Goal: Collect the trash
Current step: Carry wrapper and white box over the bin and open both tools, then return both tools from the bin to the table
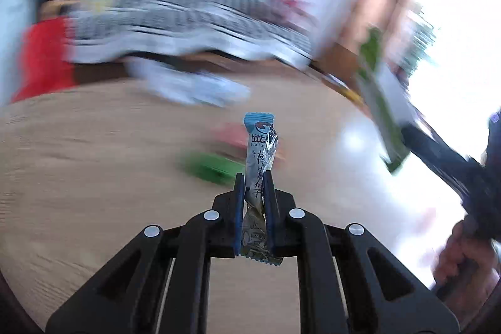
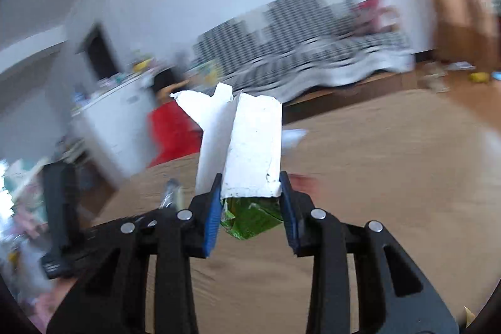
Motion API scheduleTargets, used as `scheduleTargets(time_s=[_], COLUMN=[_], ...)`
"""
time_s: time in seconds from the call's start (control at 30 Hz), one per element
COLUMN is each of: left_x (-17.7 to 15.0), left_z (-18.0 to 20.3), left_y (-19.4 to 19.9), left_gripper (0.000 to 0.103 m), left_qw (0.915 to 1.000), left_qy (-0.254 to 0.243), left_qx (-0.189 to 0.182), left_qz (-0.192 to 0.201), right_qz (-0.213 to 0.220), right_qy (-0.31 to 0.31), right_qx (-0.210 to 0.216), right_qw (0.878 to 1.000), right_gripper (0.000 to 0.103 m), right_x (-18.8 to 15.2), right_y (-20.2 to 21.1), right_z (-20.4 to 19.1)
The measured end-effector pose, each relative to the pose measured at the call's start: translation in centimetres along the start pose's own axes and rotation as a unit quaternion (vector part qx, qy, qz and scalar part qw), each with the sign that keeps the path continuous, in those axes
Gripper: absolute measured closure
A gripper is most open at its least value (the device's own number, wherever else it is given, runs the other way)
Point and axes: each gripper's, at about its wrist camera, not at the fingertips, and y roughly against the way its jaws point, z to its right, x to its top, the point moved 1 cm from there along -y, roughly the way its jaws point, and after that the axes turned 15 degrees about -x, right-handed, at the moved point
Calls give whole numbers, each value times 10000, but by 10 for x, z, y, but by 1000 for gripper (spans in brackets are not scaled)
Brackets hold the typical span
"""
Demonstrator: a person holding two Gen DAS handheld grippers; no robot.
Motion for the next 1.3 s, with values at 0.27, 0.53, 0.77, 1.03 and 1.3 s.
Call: scheduleTargets(time_s=[0.27, 0.53, 0.77, 1.03, 1.3], left_x=[-95, -145, -153, -162, -129], left_z=[189, 206, 202, 213, 200], left_y=[-129, -195, -200, -210, -174], left_gripper=[92, 92, 92, 29, 6], left_qw=[9570, 9372, 9327, 9253, 9584], left_qy=[-806, -891, -931, -1038, -556], left_qx=[-1717, -1122, -925, -926, -1107], left_qz=[-2193, -3179, -3360, -3527, -2570], right_qz=[-1177, -2226, -2164, -2200, -1459], right_qy=[-1305, -2181, -2157, -2513, -2093], right_qx=[-1239, -1197, -1148, -1116, -2734], right_qw=[9766, 9426, 9452, 9360, 9275], right_gripper=[68, 68, 68, 34, 6], right_x=[-116, -214, -214, -212, -184], right_y=[77, 50, 46, 40, 75], right_z=[209, 270, 269, 281, 289])
